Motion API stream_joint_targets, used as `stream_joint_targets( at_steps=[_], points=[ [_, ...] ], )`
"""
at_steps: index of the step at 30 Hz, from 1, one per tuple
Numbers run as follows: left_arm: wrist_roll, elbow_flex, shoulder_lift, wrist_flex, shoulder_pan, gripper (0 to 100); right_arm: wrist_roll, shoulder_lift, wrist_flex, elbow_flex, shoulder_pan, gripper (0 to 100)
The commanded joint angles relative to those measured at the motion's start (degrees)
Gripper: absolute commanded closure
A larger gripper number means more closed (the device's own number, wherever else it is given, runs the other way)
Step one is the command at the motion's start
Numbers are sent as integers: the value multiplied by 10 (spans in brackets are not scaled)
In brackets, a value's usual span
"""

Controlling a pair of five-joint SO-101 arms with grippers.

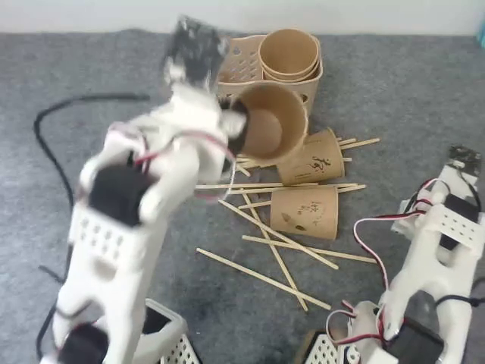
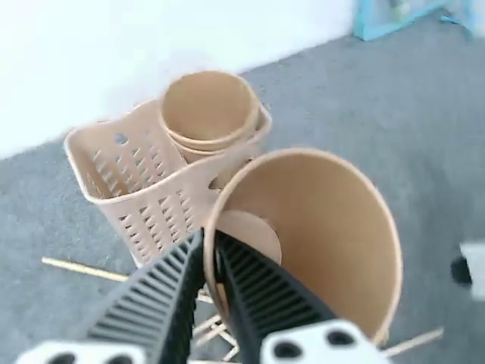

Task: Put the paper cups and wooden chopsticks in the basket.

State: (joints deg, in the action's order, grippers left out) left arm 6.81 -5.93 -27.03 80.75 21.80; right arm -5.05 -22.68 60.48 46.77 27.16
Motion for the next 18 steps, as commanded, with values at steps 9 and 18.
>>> stream_joint_targets(
  at_steps=[9,18],
  points=[
    [127,-564,387,61,-39,988,-8,-23,-34,16,-23,829],
    [187,-845,549,102,-41,988,-30,-23,-42,28,-27,829]
  ],
)
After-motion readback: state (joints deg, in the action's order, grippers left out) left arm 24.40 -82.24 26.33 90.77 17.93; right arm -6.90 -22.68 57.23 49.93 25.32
